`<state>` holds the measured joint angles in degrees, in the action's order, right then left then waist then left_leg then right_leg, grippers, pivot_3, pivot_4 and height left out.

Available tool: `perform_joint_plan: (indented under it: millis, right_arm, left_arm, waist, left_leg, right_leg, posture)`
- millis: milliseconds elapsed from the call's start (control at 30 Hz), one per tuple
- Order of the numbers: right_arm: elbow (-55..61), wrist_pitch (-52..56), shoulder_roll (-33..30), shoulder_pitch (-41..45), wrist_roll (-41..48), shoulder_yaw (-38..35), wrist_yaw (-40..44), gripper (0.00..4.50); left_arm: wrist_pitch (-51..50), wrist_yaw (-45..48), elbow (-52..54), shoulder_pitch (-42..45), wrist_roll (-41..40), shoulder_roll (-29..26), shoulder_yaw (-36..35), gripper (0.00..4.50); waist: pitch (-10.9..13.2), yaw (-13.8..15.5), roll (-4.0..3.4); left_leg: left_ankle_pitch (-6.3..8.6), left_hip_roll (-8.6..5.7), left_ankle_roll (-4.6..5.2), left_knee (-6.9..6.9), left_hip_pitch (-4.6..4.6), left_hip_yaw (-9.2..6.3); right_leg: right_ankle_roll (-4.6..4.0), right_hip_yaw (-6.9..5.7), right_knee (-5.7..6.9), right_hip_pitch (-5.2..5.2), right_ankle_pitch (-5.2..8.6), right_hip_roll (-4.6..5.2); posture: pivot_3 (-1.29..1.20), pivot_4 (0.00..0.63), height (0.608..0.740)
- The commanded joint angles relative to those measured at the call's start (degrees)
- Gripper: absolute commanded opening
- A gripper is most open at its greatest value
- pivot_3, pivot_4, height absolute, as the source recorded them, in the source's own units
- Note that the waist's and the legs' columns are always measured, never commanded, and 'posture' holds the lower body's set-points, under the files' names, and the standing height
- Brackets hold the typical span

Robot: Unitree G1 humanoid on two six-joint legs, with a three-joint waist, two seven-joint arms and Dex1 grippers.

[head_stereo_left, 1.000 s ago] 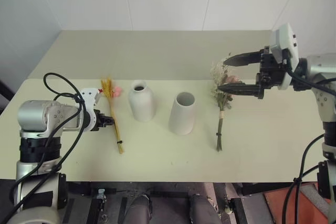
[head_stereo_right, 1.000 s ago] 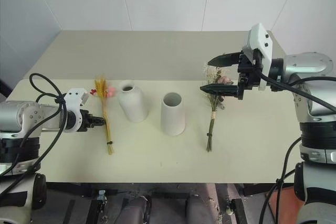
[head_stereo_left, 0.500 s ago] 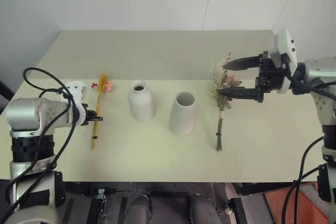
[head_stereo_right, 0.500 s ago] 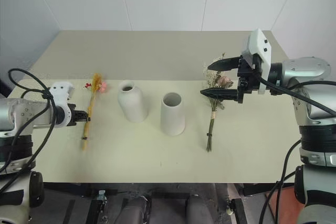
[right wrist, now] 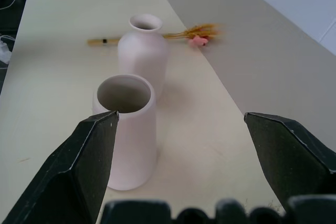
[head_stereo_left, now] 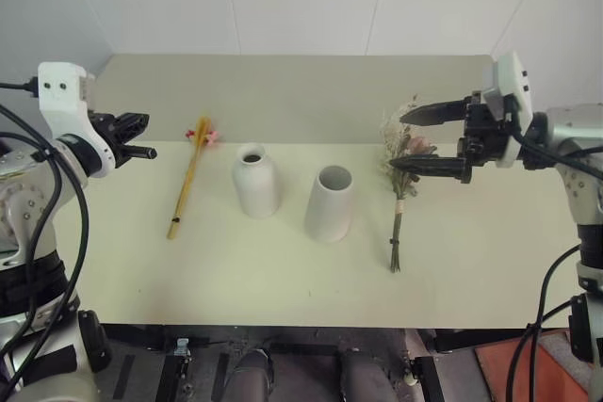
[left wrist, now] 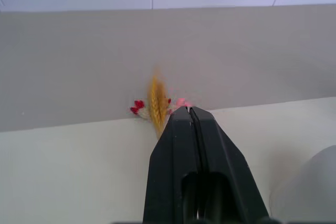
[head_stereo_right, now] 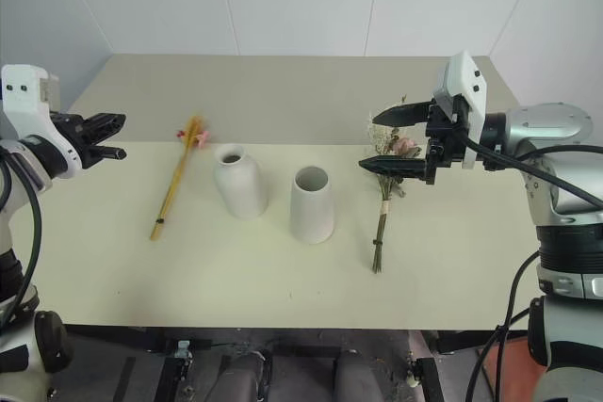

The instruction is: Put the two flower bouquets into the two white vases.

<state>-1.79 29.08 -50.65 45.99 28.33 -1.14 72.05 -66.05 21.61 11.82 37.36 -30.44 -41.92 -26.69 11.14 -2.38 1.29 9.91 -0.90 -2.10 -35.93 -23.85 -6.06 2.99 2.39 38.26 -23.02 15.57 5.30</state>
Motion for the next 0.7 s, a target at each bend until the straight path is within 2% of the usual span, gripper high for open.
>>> perform_joint_plan:
  millis: [33,200,300,400,567,700]
  right_arm:
    - [2.7,0.9,-0.8,-0.5,1.8,-3.3,-0.6,4.5]
    - [3.7,1.8,-1.0,-1.1,1.7,-4.1,-1.1,4.5]
    - [4.0,2.3,-0.8,-1.3,1.8,-4.3,-1.2,4.5]
    - [3.6,2.3,-0.5,-1.2,1.5,-3.9,-1.2,4.5]
    - [2.6,2.3,0.2,0.2,1.3,-3.1,-0.9,4.5]
    - [1.8,2.4,0.7,1.0,1.3,-2.5,0.0,4.5]
  left_arm:
    - [2.0,0.2,3.0,-0.6,-1.3,0.0,-1.9,0.03]
    - [-6.9,-0.4,3.4,-0.9,-3.4,-1.7,-0.2,0.03]
    - [-13.4,-3.5,1.2,-0.1,-1.2,-2.7,2.5,0.03]
    - [-14.8,-5.3,-3.6,3.4,1.4,-3.1,5.8,0.61]
    - [-14.5,-5.8,-12.2,9.7,4.5,-3.3,10.2,2.22]
    - [-14.1,-7.6,-25.1,16.7,9.0,-2.5,15.2,3.48]
  waist:
    - [0.0,0.0,0.0]
    - [0.0,0.0,0.0]
    - [0.0,-0.1,0.0]
    - [0.0,-0.1,0.01]
    - [0.0,0.0,0.02]
    - [0.0,0.0,0.02]
  left_leg:
    - [0.0,0.0,0.0,0.0,0.0,0.0]
    - [0.0,0.0,0.0,-0.02,0.0,0.0]
    - [0.0,0.0,0.0,-0.01,0.01,0.0]
    - [0.0,0.0,0.0,-0.01,0.02,0.0]
    - [0.0,-0.02,0.01,-0.04,0.0,-0.01]
    - [0.0,-0.02,0.0,-0.03,0.01,-0.01]
  right_leg:
    - [0.0,0.0,0.0,-0.01,0.0,-0.01]
    - [0.0,-0.01,0.03,0.0,0.0,-0.01]
    - [0.01,0.0,0.06,-0.01,0.0,-0.02]
    - [0.01,-0.01,0.08,-0.01,0.0,-0.03]
    - [0.02,-0.01,0.06,0.0,0.01,-0.02]
    - [0.02,-0.01,0.11,-0.03,0.01,-0.02]
  posture:
    - [0.0,0.15,0.74]
    - [0.0,0.15,0.74]
    - [0.0,0.15,0.74]
    - [0.0,0.15,0.74]
    - [0.0,0.15,0.74]
    - [0.0,0.15,0.74]
